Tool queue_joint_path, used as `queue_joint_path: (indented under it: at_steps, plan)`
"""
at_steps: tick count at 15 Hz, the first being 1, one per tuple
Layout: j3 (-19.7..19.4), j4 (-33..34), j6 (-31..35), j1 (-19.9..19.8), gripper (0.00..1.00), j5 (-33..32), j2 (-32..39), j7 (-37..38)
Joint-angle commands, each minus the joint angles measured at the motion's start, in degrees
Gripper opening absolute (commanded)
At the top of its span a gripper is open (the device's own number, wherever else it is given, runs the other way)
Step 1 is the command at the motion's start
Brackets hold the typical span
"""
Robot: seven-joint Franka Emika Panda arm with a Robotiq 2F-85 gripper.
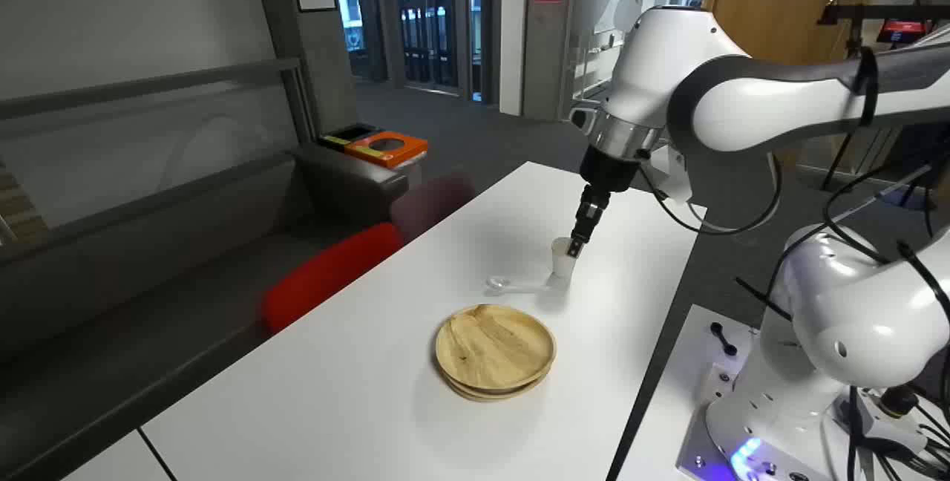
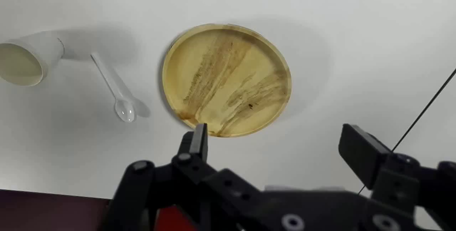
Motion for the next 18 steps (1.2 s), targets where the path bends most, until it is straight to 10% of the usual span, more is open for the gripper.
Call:
queue_joint_path:
  at_steps: [1, 9, 18]
  plan:
    - [0.3, 0.2, -0.2, -0.3, 1.0, 0.3, 0.1, -0.2]
    - [-0.2, 0.8, 4.5, -3.4, 1.0, -2.1, 3.8, 0.5]
    - [-18.3, 9.7, 10.0, -1.2, 1.0, -3.9, 22.2, -33.0]
